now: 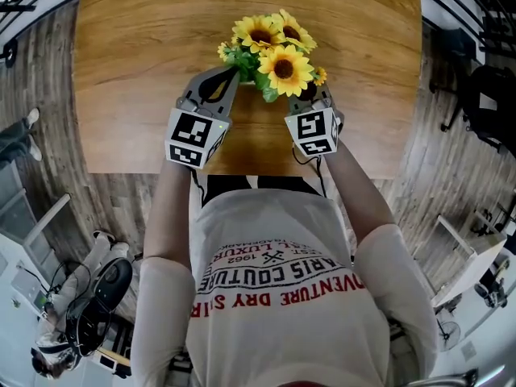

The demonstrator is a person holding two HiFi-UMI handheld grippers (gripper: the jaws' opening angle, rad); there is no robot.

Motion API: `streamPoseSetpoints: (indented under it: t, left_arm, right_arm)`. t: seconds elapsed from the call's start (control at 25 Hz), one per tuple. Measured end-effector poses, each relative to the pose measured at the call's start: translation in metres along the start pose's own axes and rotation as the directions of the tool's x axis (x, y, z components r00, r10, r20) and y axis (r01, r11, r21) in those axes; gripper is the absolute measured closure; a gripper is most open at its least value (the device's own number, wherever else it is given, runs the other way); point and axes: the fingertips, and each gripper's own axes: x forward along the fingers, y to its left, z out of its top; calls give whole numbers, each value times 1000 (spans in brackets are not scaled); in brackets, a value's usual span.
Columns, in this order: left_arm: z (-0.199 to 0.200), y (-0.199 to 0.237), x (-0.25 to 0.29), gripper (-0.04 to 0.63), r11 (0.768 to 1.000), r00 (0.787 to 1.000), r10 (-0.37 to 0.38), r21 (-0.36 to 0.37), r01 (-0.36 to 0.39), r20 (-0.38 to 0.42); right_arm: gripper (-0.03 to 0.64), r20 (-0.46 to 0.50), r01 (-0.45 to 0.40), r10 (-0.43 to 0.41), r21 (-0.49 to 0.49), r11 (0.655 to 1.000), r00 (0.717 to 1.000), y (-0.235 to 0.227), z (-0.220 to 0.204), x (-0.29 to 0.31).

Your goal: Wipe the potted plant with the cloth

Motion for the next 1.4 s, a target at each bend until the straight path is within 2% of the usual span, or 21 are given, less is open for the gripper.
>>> streamPoseSetpoints:
  t: [0.08,0.56,0.84,1.0,1.16,1.4]
  left_arm:
    - [0,0,0,578,999,1000,-30,-22,30,-4]
    - [0,-3,-1,578,992,993,-117,46,117,0]
    - [-2,-3,-1,580,979,981,-196,56,195,10]
    - [0,-4,-1,580,968,969,-245,58,244,16]
    - [0,-4,-2,580,956,958,-288,70,286,17]
    - [-1,-5,-2,580,935,938,-346,83,344,6]
  right_arm:
    - [580,-4,6,-6,1,1000,1000,2,0,0]
    - [580,-66,66,-62,55,996,996,24,-4,-9]
    - [580,-100,117,-103,145,983,990,42,-6,-11]
    - [580,-110,150,-127,224,963,986,46,0,-12]
    - [580,-106,139,-112,308,941,988,60,8,-11]
    - [580,-97,152,-125,345,926,987,77,21,-5]
